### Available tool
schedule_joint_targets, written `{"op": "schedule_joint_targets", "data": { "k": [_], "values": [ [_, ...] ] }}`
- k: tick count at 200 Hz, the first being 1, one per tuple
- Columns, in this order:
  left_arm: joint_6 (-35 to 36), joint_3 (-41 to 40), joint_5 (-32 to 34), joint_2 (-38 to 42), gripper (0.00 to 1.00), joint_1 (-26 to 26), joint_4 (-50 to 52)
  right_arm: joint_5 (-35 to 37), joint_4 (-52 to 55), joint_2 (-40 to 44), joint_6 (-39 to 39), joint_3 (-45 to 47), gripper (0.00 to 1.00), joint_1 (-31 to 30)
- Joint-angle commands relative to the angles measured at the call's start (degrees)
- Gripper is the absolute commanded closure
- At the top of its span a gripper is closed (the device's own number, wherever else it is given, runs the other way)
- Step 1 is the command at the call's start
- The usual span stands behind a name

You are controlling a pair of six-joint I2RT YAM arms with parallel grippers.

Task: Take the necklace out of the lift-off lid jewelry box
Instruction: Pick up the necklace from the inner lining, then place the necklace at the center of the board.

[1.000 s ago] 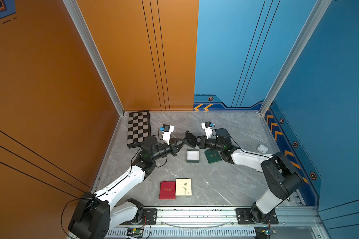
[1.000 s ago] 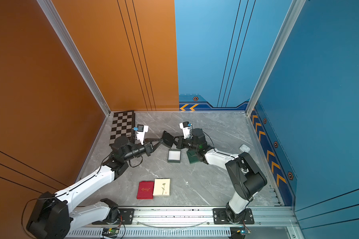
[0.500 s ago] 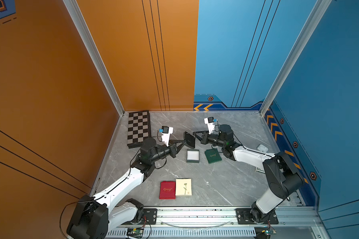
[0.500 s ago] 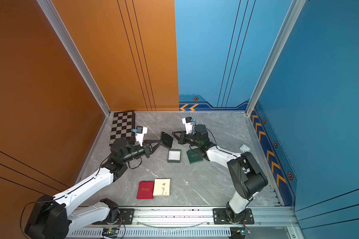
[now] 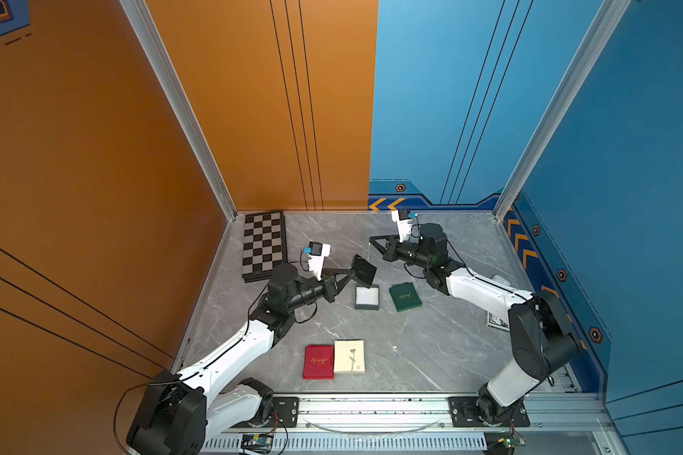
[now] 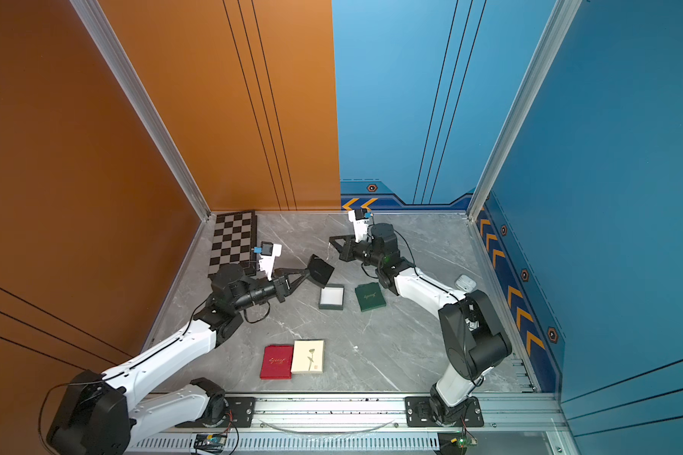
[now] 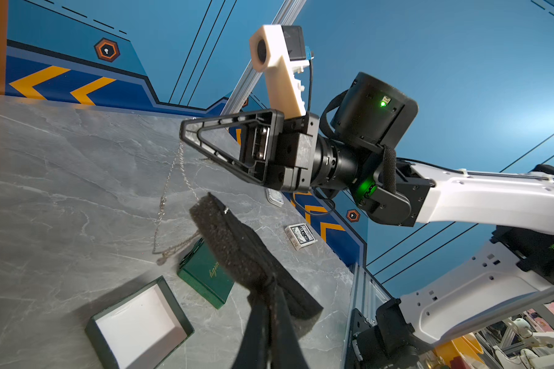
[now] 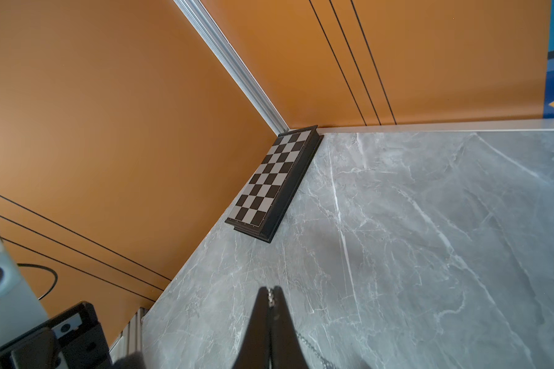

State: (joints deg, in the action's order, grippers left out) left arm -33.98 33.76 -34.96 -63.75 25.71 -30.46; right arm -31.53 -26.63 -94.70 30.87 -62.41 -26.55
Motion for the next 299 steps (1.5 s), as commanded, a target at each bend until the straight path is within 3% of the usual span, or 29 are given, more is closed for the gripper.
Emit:
{"op": "schedule_joint_targets", "data": {
  "k": [1, 124, 226, 249, 299],
  "values": [
    [-0.22, -1.06, -1.69, 0.2, 1.0, 0.65, -1.18, 2.07, 3.89, 2.06, -2.63, -3.28, 1.0, 0.35],
    [-1.35, -5.23, -0.42, 0.95, 1.0, 3.07, -1.18, 6.98, 10.19, 0.7, -4.33, -13.75, 1.0, 0.71],
    [-1.15, -6.93, 0.61, 1.95, 1.0, 2.94, -1.14, 6.44, 11.85, -5.06, -3.8, -19.54, 1.0, 0.62],
    [-1.18, -7.3, 3.38, 3.13, 1.0, 2.3, -0.81, 6.4, 11.86, -6.67, -3.75, -20.19, 1.0, 0.62],
    [2.74, -7.44, 15.48, 10.99, 1.0, 1.39, 10.49, 5.71, 11.79, -11.64, -3.8, -20.93, 1.0, 0.11]
  ]
}}
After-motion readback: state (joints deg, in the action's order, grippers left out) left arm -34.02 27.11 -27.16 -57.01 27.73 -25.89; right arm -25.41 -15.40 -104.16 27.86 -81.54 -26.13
